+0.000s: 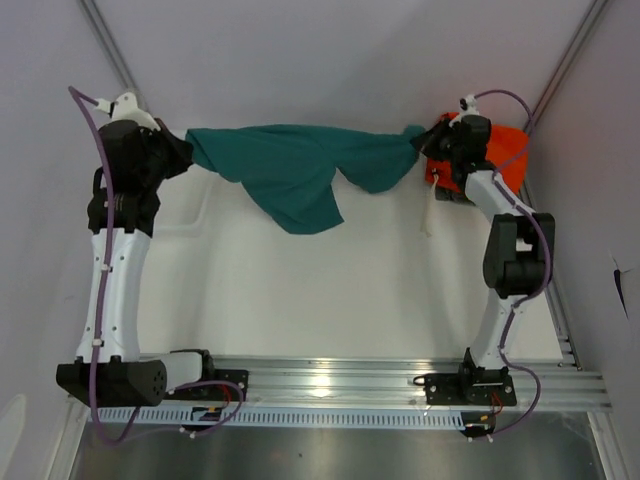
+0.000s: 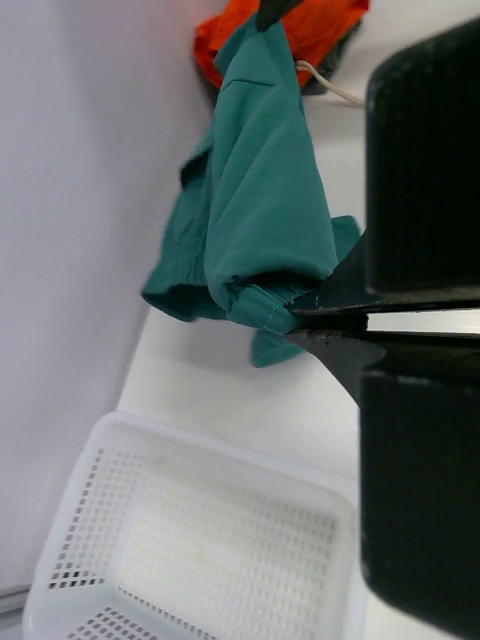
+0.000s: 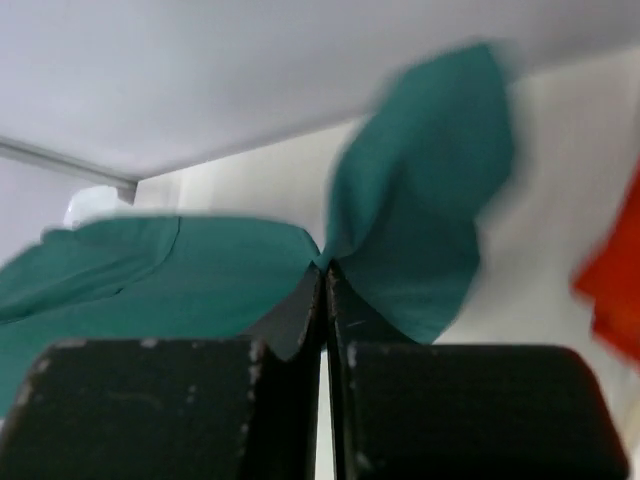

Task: Fold and stack the shorts
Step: Flatten the shorts out

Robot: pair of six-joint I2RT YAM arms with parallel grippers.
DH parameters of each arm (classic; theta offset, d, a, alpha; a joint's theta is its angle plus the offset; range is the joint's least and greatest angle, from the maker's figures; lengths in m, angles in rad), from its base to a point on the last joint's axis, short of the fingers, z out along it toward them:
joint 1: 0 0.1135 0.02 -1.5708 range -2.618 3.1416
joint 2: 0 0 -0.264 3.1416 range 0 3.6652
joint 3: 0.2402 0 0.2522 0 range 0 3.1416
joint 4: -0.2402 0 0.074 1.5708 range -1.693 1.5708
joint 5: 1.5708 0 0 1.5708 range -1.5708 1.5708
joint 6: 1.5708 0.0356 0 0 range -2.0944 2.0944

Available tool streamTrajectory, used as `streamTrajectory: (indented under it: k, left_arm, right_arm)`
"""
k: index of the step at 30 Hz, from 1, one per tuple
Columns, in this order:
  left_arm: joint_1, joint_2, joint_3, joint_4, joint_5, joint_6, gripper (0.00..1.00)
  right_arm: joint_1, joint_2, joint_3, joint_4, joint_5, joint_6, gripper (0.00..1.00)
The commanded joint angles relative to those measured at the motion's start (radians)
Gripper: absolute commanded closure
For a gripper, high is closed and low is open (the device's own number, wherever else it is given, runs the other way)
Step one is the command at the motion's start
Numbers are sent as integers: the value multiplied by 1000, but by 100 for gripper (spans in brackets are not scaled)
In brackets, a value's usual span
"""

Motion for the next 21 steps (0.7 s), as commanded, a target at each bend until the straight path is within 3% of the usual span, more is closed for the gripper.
streamTrajectory:
  k: [1,3,6,10,14,19,21]
  left_arm:
    - [-36,-40,-64,-105,-96,87,100]
    - [-48,-55,-122,-95,-110,98,100]
    - [-82,-67,-188,-105,-108,115,100]
    - [-192,-104,-262,-112,-154,161,100]
    - [-274,-107,-314,-134,-217,181,100]
    - [-284,-121,-350,-160,-291,185,100]
    - [-284,-136,-363,-164,-292,190,100]
  right_arm:
    - [23,-199,-289,314,-6,52,100]
    - [46,-290,-500,364,21,53,100]
    - [135,-394,-684,445,101,35,100]
    - [320,-492,-905,376,354,-19,100]
    - [486,-558,-1014,289,480,-37,100]
    - [739,-699,-1103,134,682,-74,97]
    - [781,-741,-1146,94,704,-73,94]
